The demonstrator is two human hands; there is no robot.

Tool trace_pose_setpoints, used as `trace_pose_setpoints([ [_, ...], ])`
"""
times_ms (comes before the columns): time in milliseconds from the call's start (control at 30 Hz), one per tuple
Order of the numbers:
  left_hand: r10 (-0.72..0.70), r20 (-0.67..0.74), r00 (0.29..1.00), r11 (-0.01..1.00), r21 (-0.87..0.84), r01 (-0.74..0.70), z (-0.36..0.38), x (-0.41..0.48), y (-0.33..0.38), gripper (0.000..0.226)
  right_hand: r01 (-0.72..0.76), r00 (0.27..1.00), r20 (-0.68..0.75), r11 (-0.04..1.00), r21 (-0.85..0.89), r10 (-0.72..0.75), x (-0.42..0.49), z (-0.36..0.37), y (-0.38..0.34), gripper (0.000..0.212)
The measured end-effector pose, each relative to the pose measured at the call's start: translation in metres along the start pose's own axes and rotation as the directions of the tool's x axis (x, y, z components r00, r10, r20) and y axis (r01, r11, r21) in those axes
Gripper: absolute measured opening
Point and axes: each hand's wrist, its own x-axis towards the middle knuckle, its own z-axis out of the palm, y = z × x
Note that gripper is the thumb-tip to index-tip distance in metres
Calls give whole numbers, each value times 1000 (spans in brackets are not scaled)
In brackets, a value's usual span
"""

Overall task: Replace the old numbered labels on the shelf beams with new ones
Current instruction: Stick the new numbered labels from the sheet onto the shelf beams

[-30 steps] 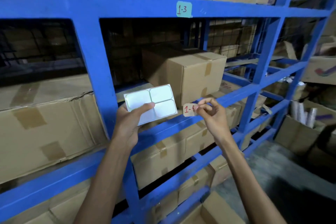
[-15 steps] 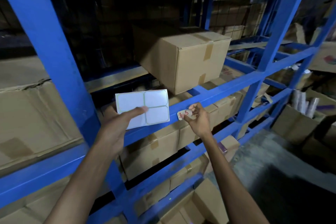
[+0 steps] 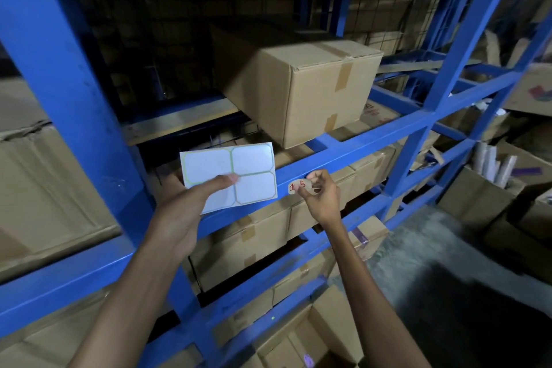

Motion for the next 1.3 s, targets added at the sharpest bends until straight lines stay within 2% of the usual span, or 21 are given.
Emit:
trace_pose_setpoints([
  [500, -30, -42, 999, 999, -20, 29, -4, 0, -4, 40, 3, 1000, -27, 1000, -7, -3, 1, 2, 0, 34],
  [733, -38, -59, 998, 999, -39, 36, -6, -5, -4, 35, -89, 992, -86, 994, 70, 95, 7, 3, 8, 47],
  [900, -35, -77, 996, 998, -63, 30, -7, -8, -4, 33, -35, 984, -172, 997, 63, 46, 0, 10, 6, 31],
  [967, -36, -79, 996, 997, -68, 31, -7, -10, -5, 34, 6, 986, -166, 999, 51, 2, -6, 16, 7, 20],
  [1033, -41, -81, 996, 997, -67, 36, -8, -12, -6, 34, 44, 983, -177, 999, 23, -39, -15, 20, 8, 18],
  [1133, -41, -79, 996, 997, -64, 36, -10, -16, -6, 34, 144, 950, -268, 986, -81, -161, -37, 27, 7, 34],
  [1200, -41, -89, 995, 998, -60, 36, -13, -18, -6, 34, 189, 940, -263, 973, -133, -218, -50, 36, 7, 60],
  [1300, -51, -108, 993, 998, -53, 45, -18, -20, -7, 33, 244, 969, -9, 957, -158, -248, -58, 56, 10, 95],
])
